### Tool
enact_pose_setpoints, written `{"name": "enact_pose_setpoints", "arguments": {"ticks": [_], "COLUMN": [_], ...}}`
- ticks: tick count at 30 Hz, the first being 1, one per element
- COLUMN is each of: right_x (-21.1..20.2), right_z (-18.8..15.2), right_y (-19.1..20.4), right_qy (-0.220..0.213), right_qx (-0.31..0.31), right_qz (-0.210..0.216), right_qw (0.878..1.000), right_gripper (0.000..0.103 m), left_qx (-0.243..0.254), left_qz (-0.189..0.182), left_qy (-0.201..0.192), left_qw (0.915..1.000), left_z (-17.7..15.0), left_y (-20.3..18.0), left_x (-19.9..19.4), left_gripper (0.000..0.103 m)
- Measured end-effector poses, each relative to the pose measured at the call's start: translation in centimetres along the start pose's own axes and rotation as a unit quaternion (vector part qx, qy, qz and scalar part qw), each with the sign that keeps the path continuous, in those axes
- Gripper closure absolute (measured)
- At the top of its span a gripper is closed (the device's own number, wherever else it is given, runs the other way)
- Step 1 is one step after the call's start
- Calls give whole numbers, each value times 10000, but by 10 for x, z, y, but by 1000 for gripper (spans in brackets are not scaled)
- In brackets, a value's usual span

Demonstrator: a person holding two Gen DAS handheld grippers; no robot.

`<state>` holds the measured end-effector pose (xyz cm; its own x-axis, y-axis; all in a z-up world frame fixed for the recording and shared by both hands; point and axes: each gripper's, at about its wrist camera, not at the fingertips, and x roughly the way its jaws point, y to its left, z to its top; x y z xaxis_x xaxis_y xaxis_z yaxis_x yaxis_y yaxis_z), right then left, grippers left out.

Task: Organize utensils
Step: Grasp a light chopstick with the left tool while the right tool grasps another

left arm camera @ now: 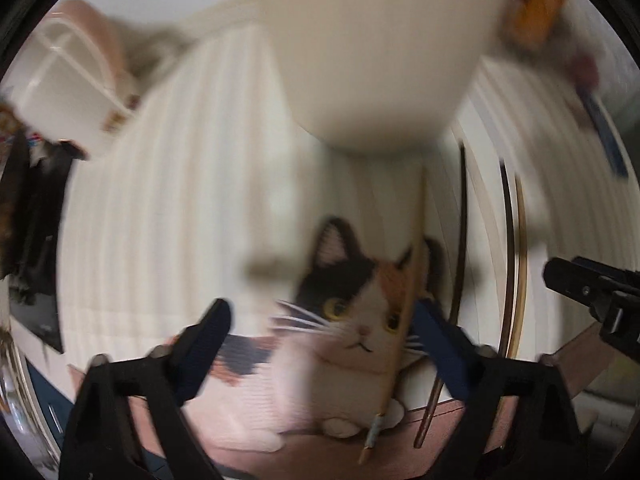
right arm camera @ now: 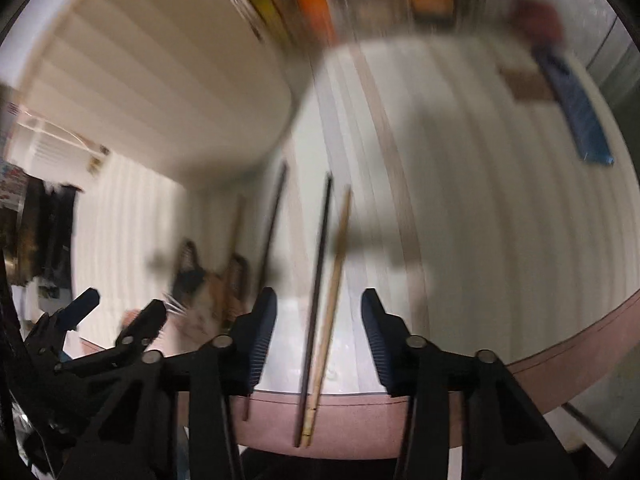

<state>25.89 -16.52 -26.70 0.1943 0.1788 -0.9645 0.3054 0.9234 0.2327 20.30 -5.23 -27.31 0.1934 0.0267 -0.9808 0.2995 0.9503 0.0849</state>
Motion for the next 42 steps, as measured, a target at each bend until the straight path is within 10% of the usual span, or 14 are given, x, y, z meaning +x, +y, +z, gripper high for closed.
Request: {"name": "enact_pose_setpoints", "arguments": {"ticks": [6, 8, 9, 20, 42], "right_x": [34, 42, 42, 48, 86], "right_z": [-14, -16, -18, -63, -45], "right_y": [0, 0, 0, -22, -22], "right_qy": [306, 420, 373, 834, 1390], "right_qx": [-43, -40, -80, -693, -1307], "right_qz": [-248, -313, -380, -1097, -938], "right_qw": [9992, 9986, 9986, 9880, 9771], "right_gripper": [72, 78, 83, 96, 94], "left_qx": [377, 324, 298, -1014, -878], "left_qz": [-225, -488, -416, -489, -138], "left_qy": [100, 127, 134, 482, 829], "left_qw": [9990, 9982, 9986, 9925, 9926], "left_z": [-2, -2, -3, -55, -30], "left_y": [-21, -21, -20, 22, -8], "left_x": [19, 17, 17, 9, 25], "left_gripper": [57, 95, 98, 98, 97]}}
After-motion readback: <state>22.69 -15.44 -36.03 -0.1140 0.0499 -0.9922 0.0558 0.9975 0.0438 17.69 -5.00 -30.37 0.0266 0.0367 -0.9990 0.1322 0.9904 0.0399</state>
